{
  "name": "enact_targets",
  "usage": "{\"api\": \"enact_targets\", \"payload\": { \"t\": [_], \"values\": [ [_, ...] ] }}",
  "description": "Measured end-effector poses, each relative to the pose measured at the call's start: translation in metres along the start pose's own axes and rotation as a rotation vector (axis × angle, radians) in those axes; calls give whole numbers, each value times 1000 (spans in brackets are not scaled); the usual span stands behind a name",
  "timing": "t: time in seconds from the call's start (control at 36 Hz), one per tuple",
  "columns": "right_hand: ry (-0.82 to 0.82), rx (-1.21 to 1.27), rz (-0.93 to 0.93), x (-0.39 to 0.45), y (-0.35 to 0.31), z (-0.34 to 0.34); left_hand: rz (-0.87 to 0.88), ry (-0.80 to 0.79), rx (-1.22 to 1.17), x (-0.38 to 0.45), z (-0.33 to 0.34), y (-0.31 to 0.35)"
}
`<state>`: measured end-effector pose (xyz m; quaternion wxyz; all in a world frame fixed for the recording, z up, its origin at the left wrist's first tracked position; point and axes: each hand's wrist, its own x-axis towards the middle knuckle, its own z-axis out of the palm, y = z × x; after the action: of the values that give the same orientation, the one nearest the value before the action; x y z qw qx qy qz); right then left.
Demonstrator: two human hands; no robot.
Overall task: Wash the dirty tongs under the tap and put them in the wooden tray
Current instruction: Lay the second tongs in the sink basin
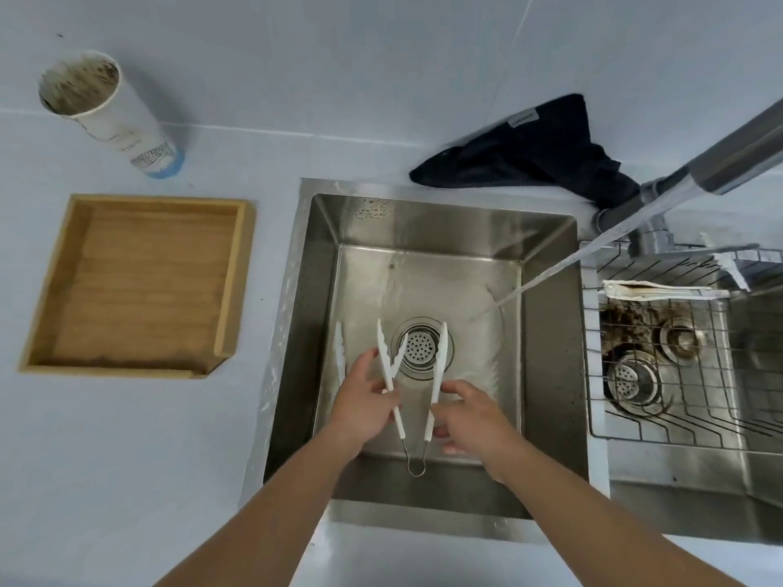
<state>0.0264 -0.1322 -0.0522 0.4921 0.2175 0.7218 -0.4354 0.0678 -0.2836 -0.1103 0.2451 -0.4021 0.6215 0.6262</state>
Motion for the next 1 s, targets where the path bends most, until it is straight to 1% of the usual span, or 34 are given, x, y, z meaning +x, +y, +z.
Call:
{"api": "enact_targets", "payload": {
  "t": [0.11, 0.22, 0.36, 0.53, 0.69, 1.0],
  "values": [
    [-45, 25, 31, 14, 1, 8, 8, 52, 103, 6, -10, -1],
    [-81, 58, 61, 31, 4, 16, 80, 75, 188, 12, -16, -1],
    [-104, 98, 101, 53, 10, 27, 129, 91, 221, 23, -19, 0],
    [-126, 74, 128, 71, 11, 30, 72, 135, 278, 38, -19, -2],
    [-144, 66, 133, 87, 12, 31, 40, 221, 324, 51, -19, -8],
    [-218, 75, 152, 97, 22, 37, 14, 249, 391, 58, -22, -14]
  ]
}}
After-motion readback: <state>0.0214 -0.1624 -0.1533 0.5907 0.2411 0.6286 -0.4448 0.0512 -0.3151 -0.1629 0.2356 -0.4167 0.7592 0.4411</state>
